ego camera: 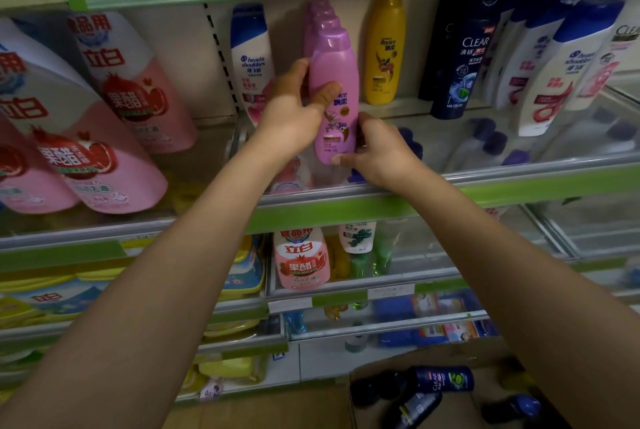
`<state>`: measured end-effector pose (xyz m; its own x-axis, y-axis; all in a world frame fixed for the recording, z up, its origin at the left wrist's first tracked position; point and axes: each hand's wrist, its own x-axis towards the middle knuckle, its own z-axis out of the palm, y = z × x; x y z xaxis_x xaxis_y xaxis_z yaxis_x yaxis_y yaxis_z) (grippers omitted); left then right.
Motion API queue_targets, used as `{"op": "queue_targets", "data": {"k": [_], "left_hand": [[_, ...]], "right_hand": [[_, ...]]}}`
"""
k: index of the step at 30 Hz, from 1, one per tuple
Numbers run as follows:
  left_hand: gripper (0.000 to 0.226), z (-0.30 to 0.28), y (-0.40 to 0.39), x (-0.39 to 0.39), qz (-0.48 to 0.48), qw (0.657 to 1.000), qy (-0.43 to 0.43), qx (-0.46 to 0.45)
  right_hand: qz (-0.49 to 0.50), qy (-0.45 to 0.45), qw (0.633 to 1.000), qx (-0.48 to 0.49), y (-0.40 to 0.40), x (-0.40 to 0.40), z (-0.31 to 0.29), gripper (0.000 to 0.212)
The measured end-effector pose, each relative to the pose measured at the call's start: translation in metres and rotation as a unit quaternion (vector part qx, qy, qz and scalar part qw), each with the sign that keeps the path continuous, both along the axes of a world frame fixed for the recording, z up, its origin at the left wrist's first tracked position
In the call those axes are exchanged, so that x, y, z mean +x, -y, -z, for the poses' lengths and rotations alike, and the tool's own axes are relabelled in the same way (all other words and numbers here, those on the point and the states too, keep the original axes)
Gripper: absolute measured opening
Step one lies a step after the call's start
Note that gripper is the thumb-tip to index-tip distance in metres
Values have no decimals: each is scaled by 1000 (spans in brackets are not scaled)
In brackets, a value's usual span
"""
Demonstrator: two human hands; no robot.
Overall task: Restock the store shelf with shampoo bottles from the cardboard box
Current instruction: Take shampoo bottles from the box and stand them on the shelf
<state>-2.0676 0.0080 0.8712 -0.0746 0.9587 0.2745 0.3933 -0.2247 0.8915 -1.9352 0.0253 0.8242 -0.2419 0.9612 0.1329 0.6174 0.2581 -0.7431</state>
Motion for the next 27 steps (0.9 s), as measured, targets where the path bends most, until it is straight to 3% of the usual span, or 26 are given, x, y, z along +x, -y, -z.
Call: {"op": "queue_targets", "data": {"k": [9, 16, 21, 27], "left_hand": [[40, -6, 0, -4, 8, 1000, 22, 2], [43, -13, 15, -7, -62, 997, 1, 55], [48, 0, 45, -2, -118, 991, 3, 69], [35, 31, 112, 34, -123, 990, 50, 42]], "right_hand": [[2, 24, 1000, -1, 4, 7, -6, 61], [32, 35, 999, 25, 27, 22, -4, 73], [42, -19, 998, 50, 55, 39, 1, 63], [-11, -108, 991, 80, 100, 74, 11, 42]]}}
